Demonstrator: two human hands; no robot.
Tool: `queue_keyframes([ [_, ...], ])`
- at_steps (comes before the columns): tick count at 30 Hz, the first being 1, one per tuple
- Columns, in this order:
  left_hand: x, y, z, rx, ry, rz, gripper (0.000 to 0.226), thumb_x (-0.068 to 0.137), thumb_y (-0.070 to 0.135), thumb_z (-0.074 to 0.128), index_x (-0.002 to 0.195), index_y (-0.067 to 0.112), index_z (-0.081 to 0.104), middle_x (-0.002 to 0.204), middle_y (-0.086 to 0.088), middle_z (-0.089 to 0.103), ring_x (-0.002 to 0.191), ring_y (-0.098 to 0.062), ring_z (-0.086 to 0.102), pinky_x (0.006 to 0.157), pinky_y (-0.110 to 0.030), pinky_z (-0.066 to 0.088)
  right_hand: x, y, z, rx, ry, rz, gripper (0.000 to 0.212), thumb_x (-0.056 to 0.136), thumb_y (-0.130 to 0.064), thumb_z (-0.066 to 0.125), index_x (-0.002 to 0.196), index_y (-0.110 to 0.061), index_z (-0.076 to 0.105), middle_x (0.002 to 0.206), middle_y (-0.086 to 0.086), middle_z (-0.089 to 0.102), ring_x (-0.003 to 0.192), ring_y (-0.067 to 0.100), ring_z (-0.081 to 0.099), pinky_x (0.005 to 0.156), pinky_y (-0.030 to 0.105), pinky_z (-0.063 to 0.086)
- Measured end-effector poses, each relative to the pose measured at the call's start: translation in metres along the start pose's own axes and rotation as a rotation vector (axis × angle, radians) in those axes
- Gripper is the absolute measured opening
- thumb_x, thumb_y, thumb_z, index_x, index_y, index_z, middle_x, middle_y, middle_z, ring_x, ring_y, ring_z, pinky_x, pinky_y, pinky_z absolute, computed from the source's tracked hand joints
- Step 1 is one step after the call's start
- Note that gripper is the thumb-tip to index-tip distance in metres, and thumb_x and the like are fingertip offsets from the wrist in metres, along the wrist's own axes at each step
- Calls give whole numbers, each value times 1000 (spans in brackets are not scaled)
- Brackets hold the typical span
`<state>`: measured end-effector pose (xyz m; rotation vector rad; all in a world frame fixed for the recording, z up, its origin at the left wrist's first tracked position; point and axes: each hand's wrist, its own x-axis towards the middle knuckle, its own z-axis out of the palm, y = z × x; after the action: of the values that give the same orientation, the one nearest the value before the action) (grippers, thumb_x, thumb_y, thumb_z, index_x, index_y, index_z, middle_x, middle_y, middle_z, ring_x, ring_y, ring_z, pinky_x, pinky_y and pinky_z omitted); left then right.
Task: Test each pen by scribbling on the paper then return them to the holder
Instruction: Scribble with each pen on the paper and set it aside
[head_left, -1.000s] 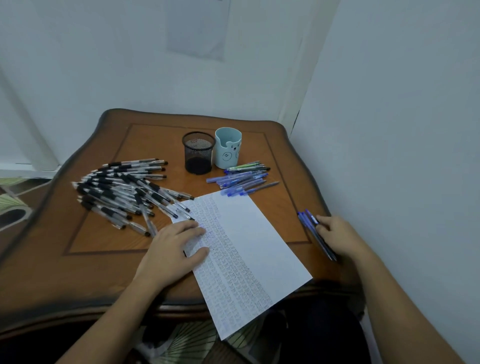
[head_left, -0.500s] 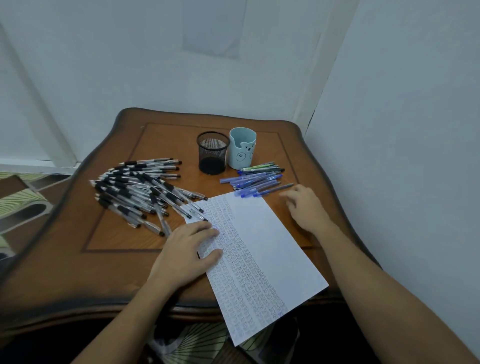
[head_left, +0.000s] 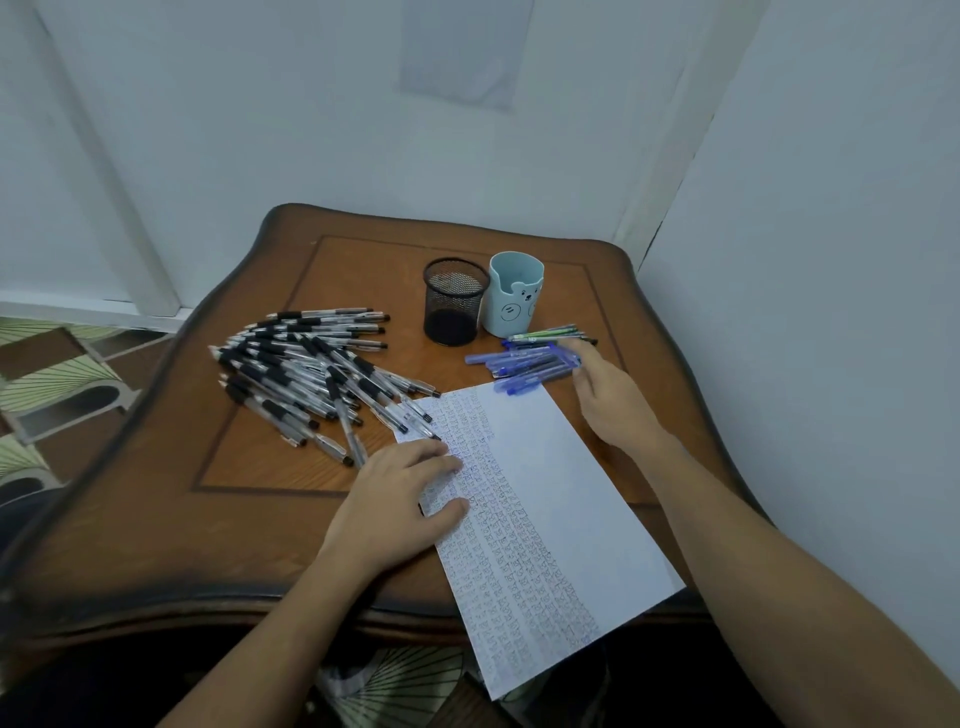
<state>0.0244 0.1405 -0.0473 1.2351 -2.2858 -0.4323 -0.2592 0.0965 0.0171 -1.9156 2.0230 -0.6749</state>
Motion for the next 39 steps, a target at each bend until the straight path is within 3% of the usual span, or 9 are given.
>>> queue_keyframes([
  [4, 0, 1, 0, -1, 9, 10, 59, 80, 66, 44, 122, 31, 66, 127, 14, 57, 120, -6, 48, 100, -26, 26, -6, -23, -7, 354, -14, 17, 40, 107, -29, 40, 141, -52, 41, 147, 0, 51, 127, 21, 54, 98, 31, 50],
  [8, 0, 1, 0, -1, 0, 5, 60, 80, 67, 43, 123, 32, 64, 129, 15, 55, 122, -5, 46, 102, -26, 27, -5, -39, -5, 492, -62, 66, 35, 106, -30, 43, 117, -63, 47, 113, 23, 61, 60, 28, 44, 48, 30, 41],
  [15, 0, 1, 2, -6, 22, 8, 55, 80, 64, 48, 121, 31, 66, 126, 14, 57, 119, -6, 49, 102, -31, 34, -4, -49, 2, 881, -143, 168, 45, 108, -17, 34, 119, -54, 56, 66, 7, 26, 57, 18, 14, 49, 28, 16],
  [22, 0, 0, 1, -12, 27, 8, 54, 81, 63, 49, 121, 31, 66, 127, 14, 56, 120, -5, 48, 101, -28, 31, -7, -50, 12, 1105, 60, 261, 30, 105, -16, 47, 132, -24, 56, 52, 2, 35, 45, 12, 30, 43, 25, 34],
  [25, -1, 0, 2, -14, 31, 7, 54, 81, 63, 48, 121, 31, 66, 127, 14, 56, 120, -5, 47, 101, -26, 28, -7, -47, 22, 1240, 62, 370, 54, 108, -40, 31, 102, 0, 68, 57, 7, 56, 55, 18, 56, 60, 32, 50],
  [28, 0, 1, 1, -7, 15, 7, 56, 82, 65, 46, 123, 32, 65, 129, 15, 55, 122, -3, 45, 102, -24, 25, -12, -44, 33, 1179, 51, 386, 66, 106, -50, 24, 82, -5, 67, 60, 13, 60, 53, 20, 55, 51, 29, 42],
  [32, 0, 0, 2, 2, 19, 18, 54, 83, 63, 48, 122, 30, 65, 127, 13, 56, 120, -5, 48, 101, -26, 28, -17, -40, 50, 1039, -40, 283, 25, 102, -26, 54, 89, -10, 67, 76, 10, 73, 67, 23, 61, 47, 25, 40],
  [35, 0, 0, 2, 1, 17, 18, 55, 83, 63, 47, 123, 30, 65, 128, 13, 56, 121, -5, 47, 102, -27, 29, -15, -42, 58, 972, 36, 217, 30, 95, -20, 66, 69, -13, 52, 52, 1, 51, 49, 12, 42, 48, 23, 33],
  [39, 0, -1, 2, 2, 21, 26, 54, 83, 62, 49, 122, 29, 66, 127, 11, 57, 120, -6, 48, 102, -32, 33, -14, -44, 65, 908, -41, 172, 19, 91, -19, 72, 79, -13, 58, 66, 4, 65, 66, 18, 64, 70, 38, 57],
])
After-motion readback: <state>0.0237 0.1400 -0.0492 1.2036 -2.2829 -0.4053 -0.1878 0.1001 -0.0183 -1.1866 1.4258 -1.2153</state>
